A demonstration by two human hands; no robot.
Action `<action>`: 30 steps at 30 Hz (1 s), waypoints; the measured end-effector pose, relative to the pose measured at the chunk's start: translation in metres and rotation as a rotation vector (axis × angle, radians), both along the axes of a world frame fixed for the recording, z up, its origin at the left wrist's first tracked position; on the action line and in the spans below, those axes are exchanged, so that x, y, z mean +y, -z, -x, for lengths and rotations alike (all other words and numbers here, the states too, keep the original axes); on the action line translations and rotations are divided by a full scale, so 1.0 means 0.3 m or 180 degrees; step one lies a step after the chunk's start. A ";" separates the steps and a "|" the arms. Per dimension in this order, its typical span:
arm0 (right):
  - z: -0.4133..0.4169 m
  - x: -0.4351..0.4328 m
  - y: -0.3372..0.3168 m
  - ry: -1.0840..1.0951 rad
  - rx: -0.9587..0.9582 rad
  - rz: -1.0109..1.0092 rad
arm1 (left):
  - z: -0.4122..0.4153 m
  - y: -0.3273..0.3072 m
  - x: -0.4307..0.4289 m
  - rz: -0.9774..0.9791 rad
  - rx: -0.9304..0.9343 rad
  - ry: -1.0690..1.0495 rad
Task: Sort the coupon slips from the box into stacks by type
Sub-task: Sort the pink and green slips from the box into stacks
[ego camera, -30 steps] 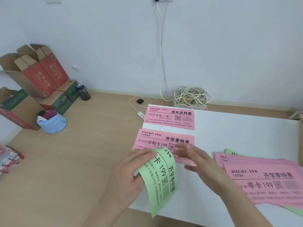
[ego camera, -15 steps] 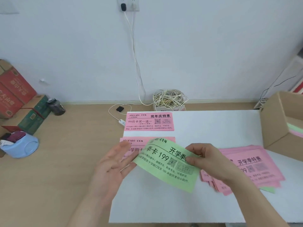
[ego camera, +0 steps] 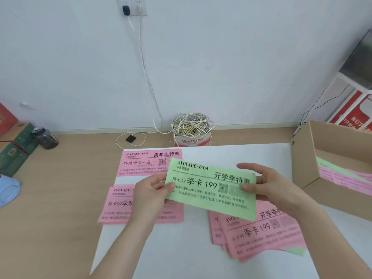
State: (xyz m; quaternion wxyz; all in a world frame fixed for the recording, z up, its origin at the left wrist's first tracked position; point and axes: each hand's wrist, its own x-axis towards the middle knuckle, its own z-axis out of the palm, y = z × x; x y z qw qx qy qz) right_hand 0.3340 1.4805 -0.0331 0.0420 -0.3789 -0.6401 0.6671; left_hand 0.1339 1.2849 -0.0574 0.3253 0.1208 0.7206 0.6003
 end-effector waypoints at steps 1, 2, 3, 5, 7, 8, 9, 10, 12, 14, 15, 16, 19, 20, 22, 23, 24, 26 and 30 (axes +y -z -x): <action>-0.001 0.037 0.021 0.0088 -0.0079 0.0009 | -0.002 0.015 0.053 0.0110 0.0156 -0.0052; 0.004 0.075 0.045 0.0216 -0.0201 -0.0129 | -0.002 0.037 0.106 0.0233 0.0296 -0.0059; 0.014 0.111 0.070 0.0378 -0.0344 -0.0361 | -0.002 0.061 0.158 0.0356 0.0434 -0.0029; 0.041 0.185 0.115 0.0612 -0.0601 -0.0890 | 0.000 0.114 0.254 0.0620 0.0762 0.0054; 0.075 0.251 0.158 0.0642 -0.0812 -0.1339 | -0.003 0.157 0.330 0.0922 0.1151 0.0132; 0.092 0.279 0.179 0.0601 -0.0894 -0.1505 | -0.005 0.173 0.359 0.1100 0.1353 0.0184; 0.106 0.303 0.199 0.0544 -0.0959 -0.1636 | -0.008 0.184 0.382 0.1266 0.1538 0.0263; 0.120 0.323 0.217 0.0481 -0.1017 -0.1744 | -0.011 0.192 0.400 0.1397 0.1701 0.0338; 0.139 0.355 0.247 0.0371 -0.1115 -0.1909 | -0.018 0.197 0.419 0.1577 0.1993 0.0452; 0.150 0.382 0.270 0.0326 -0.1160 -0.1937 | -0.024 0.202 0.424 0.1848 0.2498 0.0570; 0.155 0.391 0.278 0.0301 -0.1156 -0.1931 | -0.029 0.209 0.424 0.1995 0.2809 0.0677; 0.158 0.399 0.284 0.0262 -0.1143 -0.1947 | -0.037 0.219 0.427 0.2055 0.3049 0.0845; 0.168 0.413 0.278 0.0055 -0.1140 -0.2158 | -0.068 0.245 0.441 0.2011 0.3302 0.1498; 0.171 0.415 0.273 -0.0015 -0.1165 -0.2227 | -0.073 0.252 0.444 0.2033 0.3319 0.1617; 0.178 0.417 0.269 -0.0118 -0.1250 -0.2350 | -0.075 0.261 0.443 0.2089 0.3312 0.1670; 0.182 0.414 0.265 -0.0153 -0.1300 -0.2409 | -0.073 0.263 0.440 0.2115 0.3299 0.1675; 0.181 0.409 0.257 -0.0193 -0.1342 -0.2464 | -0.074 0.262 0.439 0.2101 0.3293 0.1678; 0.157 0.386 0.218 -0.0338 -0.1338 -0.2488 | -0.083 0.241 0.435 0.1862 0.3225 0.1622; -0.005 0.299 0.118 -0.1713 -0.1601 -0.2397 | -0.167 0.142 0.393 0.1269 0.2792 0.2242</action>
